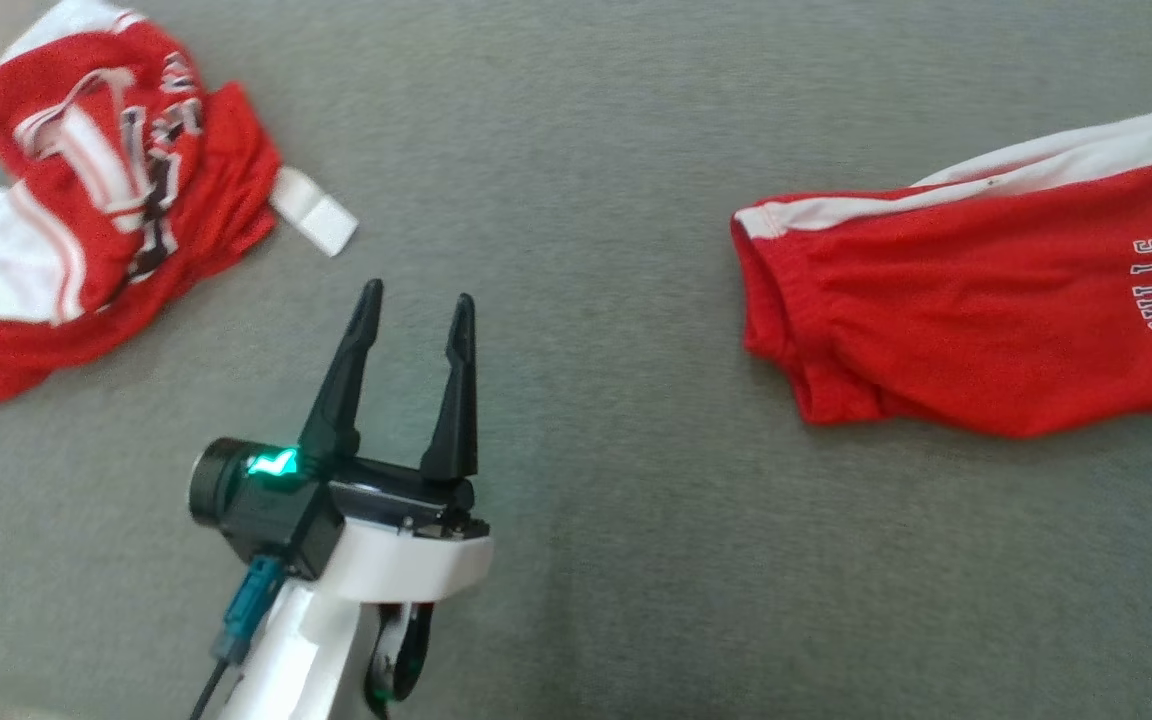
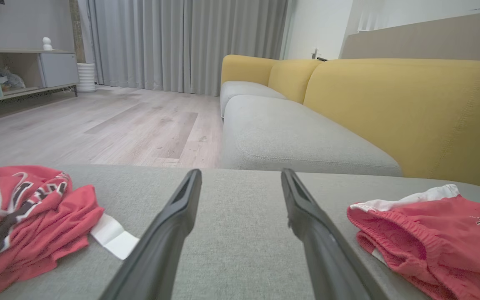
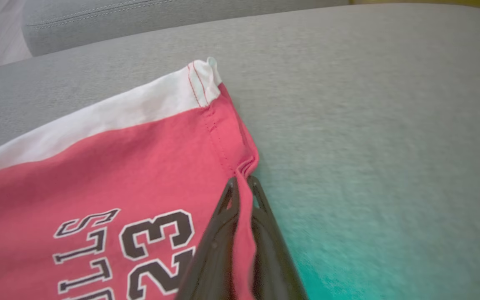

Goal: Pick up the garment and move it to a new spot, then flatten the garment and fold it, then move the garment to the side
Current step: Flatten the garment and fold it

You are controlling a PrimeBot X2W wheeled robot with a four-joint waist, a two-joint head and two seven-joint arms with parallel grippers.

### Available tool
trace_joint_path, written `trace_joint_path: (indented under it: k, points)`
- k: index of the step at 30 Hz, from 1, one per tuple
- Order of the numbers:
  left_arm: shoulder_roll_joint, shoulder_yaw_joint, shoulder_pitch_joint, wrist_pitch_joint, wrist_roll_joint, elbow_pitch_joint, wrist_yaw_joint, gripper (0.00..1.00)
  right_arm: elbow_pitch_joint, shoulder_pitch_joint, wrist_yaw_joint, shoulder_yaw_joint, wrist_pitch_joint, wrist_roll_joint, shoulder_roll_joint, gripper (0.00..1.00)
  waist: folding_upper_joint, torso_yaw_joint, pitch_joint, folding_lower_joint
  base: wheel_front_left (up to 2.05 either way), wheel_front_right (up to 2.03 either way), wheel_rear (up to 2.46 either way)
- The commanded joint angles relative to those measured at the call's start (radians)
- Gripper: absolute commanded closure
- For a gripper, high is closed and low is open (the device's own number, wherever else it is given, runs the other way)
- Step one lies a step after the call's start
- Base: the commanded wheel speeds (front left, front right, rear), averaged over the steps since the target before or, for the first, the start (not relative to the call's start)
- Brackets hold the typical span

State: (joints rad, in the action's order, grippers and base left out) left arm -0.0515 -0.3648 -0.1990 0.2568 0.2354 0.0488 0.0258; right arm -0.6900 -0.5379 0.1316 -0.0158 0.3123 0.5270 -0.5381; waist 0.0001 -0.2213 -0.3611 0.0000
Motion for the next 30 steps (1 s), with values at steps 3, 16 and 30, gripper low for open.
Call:
trace_joint_path:
  k: [3,16,30]
  points:
    - [-0.001,0.058,0.002,0.005,-0.029,-0.038,-0.008,0.00,0.024,0.050,-0.001,-0.027,-0.021,0.002,-0.028,1.00,-0.0001,0.089,0.031,0.0000,0.00,0.00,0.00]
    - [0.000,0.078,0.023,0.005,-0.066,-0.019,-0.040,0.00,0.250,0.102,-0.001,-0.101,-0.097,-0.023,0.033,1.00,-0.0001,0.219,0.078,0.0000,0.00,0.00,0.00]
    - [0.001,0.063,0.038,0.005,-0.068,0.019,-0.057,0.00,0.767,0.178,-0.001,0.088,0.027,-0.108,0.245,1.00,-0.0001,0.189,0.125,0.0000,0.00,0.00,0.00]
